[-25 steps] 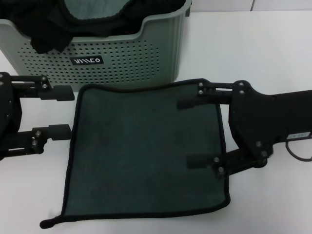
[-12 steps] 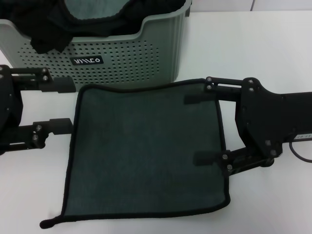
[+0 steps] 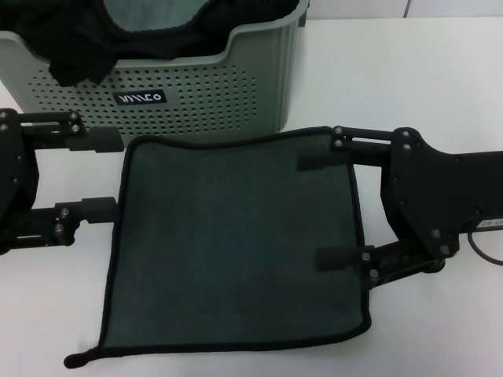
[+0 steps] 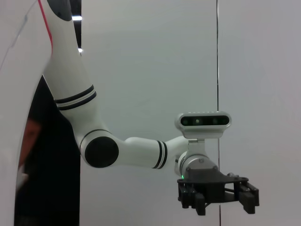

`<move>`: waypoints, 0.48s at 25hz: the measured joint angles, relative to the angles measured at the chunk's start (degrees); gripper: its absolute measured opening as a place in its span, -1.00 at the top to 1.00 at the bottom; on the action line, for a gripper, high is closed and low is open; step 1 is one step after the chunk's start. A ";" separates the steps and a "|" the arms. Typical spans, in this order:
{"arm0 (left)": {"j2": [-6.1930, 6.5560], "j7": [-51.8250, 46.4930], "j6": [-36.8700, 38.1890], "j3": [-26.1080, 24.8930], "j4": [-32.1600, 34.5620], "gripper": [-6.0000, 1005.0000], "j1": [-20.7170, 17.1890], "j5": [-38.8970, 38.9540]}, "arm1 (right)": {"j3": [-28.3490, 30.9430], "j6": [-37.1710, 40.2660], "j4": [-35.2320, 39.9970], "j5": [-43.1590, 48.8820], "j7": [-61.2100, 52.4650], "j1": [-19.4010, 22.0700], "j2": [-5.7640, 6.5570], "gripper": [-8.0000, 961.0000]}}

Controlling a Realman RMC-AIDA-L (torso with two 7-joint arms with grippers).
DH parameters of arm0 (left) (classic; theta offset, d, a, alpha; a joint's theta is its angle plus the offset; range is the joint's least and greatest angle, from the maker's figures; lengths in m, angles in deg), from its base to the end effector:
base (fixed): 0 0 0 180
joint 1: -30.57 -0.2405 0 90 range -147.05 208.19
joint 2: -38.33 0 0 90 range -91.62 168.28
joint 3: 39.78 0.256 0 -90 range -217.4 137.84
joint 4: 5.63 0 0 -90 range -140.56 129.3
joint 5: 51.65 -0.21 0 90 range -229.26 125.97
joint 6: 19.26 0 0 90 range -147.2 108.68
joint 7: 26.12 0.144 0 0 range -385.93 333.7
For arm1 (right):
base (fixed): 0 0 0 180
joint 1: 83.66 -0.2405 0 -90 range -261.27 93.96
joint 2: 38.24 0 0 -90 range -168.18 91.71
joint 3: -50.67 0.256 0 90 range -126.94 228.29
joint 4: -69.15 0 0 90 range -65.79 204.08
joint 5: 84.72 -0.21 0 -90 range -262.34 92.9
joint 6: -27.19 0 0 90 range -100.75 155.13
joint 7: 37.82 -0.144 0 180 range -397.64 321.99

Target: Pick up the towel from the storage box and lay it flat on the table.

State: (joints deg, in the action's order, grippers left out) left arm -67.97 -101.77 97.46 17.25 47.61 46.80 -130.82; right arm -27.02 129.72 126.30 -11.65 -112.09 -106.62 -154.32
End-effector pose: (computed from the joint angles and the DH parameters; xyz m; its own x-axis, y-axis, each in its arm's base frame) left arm -0.2389 0.2555 0.1163 0.7323 -0.0467 0.6794 0.0149 -0.9963 -0.0846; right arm 0.1483 0.2769 0.0154 0.6645 0.0752 -0.7435 0.1427 -0.9894 0.0274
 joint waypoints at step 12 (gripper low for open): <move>-0.69 1.16 -0.09 -0.02 -0.71 -0.20 -0.50 -0.09 | 0.21 0.56 -1.58 -1.26 0.00 0.01 0.05 -0.81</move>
State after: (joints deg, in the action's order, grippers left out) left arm -68.65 -100.61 97.37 17.23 46.90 46.30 -130.91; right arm -26.81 130.29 124.72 -12.92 -112.09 -106.60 -154.28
